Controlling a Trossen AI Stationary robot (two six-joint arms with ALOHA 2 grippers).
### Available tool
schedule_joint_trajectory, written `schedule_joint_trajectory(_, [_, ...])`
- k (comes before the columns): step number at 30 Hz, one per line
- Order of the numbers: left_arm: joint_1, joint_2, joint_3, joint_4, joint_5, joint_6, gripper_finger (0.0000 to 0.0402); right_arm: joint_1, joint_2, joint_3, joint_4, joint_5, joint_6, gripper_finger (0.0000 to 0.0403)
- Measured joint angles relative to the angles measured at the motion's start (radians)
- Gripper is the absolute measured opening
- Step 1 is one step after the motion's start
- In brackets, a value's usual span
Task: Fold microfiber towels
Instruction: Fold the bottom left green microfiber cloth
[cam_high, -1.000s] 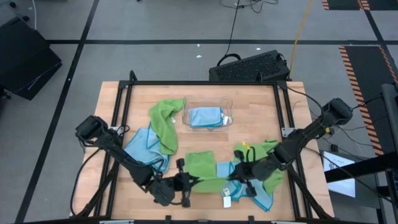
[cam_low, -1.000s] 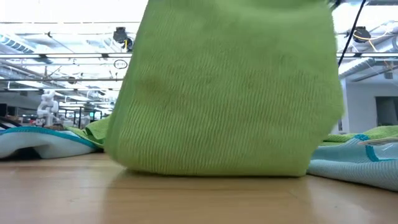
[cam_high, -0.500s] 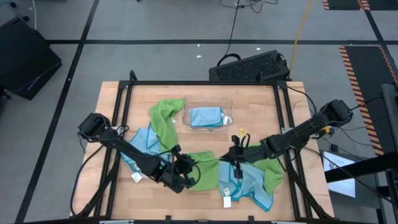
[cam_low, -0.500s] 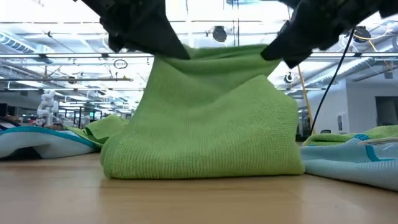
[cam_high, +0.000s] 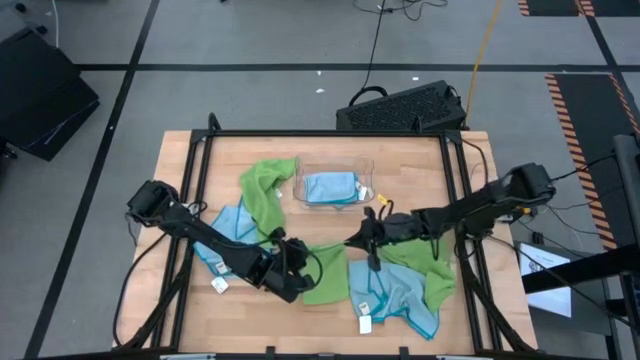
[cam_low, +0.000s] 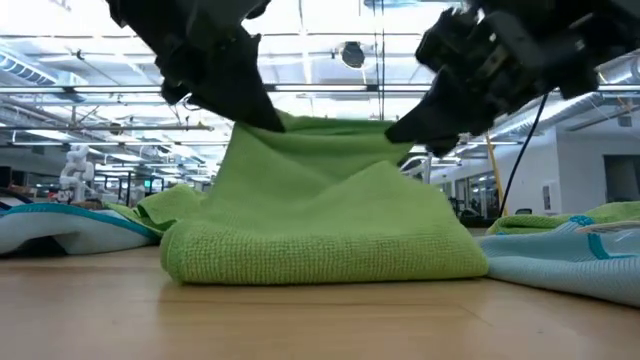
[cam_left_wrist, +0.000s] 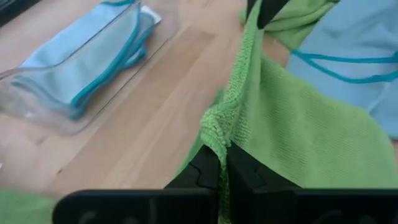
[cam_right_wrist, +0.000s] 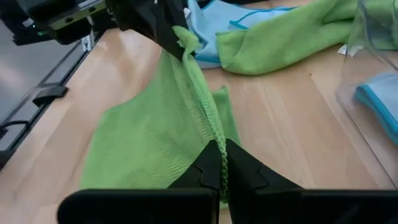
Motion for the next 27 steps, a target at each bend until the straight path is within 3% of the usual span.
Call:
schedule_joint_trajectory(12, [0.067,0.063,0.0,-0.02,0.081,-0.009,0.0006,-0.038,0.052,-0.001,0.028,-0.018,-0.032,0.0002])
schedule_joint_trajectory(18, [0.075,0.087,-0.001,-0.006,0.072,0.018,0.0016,-0.039,0.087,-0.001,0.07,-0.014,-0.043,0.0003])
schedule_joint_trajectory(27, [0.077,0.098,-0.005,-0.08,0.109,0.003,0.0014,-0.039,0.178,-0.003,0.192,0.01,-0.034,0.005])
